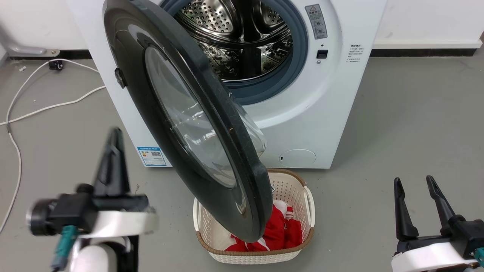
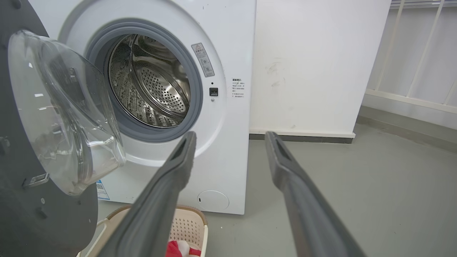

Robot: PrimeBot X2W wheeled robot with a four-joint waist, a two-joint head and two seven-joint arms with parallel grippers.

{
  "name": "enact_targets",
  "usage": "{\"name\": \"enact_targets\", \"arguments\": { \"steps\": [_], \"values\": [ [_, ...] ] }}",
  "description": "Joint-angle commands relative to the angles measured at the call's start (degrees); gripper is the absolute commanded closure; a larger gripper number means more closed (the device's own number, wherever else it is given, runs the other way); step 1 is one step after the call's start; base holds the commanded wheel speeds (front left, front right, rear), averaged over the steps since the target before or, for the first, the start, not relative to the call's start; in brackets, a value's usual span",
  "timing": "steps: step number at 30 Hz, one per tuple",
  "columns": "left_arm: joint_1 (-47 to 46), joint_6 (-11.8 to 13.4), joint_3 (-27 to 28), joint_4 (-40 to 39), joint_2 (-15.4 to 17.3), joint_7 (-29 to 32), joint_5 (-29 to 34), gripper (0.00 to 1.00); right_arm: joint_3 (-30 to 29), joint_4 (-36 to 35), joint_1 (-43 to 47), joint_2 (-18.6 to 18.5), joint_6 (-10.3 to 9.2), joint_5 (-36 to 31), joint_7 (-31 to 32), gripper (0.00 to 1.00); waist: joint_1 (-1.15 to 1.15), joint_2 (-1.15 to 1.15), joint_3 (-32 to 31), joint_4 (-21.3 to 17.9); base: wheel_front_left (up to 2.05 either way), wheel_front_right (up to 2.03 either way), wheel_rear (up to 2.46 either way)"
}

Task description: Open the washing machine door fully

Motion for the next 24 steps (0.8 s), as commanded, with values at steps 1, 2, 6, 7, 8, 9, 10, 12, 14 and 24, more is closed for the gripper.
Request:
{"name": "enact_targets", "arguments": {
  "steps": [1,2,6,7,8,9,10,12,14,24],
  "values": [
    [-0.9,0.4,0.3,-2.3,0.0,-0.1,-0.2,1.00,-0.1,-0.2,-0.7,0.2,-0.04,0.3,-0.1,0.00,0.00,0.00,0.0,0.1,0.00,0.00,0.00],
    [-1.6,0.6,0.5,-4.6,0.0,-0.2,-0.6,1.00,-0.1,-0.2,-0.7,0.2,-0.04,0.4,0.0,0.00,0.00,0.00,0.0,0.1,0.00,0.00,0.00],
    [-3.5,0.6,0.3,-13.7,0.0,-0.1,0.2,1.00,-0.2,-0.1,-0.8,0.2,-0.04,0.5,0.0,0.00,0.00,0.00,-0.1,0.3,0.00,0.00,0.00],
    [-4.1,0.5,0.0,-15.8,0.0,-0.1,0.4,1.00,-0.1,0.0,-0.8,0.2,-0.04,0.6,0.1,0.00,0.00,0.00,-0.1,0.3,0.00,0.00,0.00],
    [-4.4,0.3,-0.6,-17.7,0.0,-0.1,0.7,1.00,-0.2,0.0,-0.8,0.2,-0.04,0.7,0.1,0.00,0.00,0.00,-0.1,0.3,0.00,0.00,0.00],
    [-4.9,0.1,-1.3,-19.6,0.0,-0.1,1.1,1.00,-0.2,0.1,-0.9,0.2,-0.04,0.7,0.1,0.00,0.00,0.00,-0.1,0.4,0.00,0.00,0.00],
    [-5.4,-0.2,-2.0,-21.3,0.0,-0.1,1.4,1.00,-0.1,0.1,-0.9,0.2,-0.04,0.7,0.1,0.00,0.00,0.00,-0.2,0.3,0.00,0.00,0.00],
    [-6.5,-0.7,-4.2,-24.2,0.0,-0.1,1.8,1.00,-0.3,0.2,-0.9,0.2,-0.04,0.8,0.1,0.00,0.00,0.00,-0.2,0.4,0.00,0.00,0.00],
    [-6.7,-1.3,-7.0,-25.7,0.0,-0.1,1.5,1.00,-0.3,0.4,-1.0,0.2,-0.04,0.9,0.1,0.00,0.00,0.00,-0.2,0.4,0.00,0.00,0.00],
    [-5.9,-4.2,-28.2,-19.3,0.0,7.0,-4.2,1.00,-0.5,1.4,-0.7,0.2,-0.04,2.1,0.0,0.00,0.00,0.00,-0.4,0.2,0.00,0.00,0.00]
  ]
}}
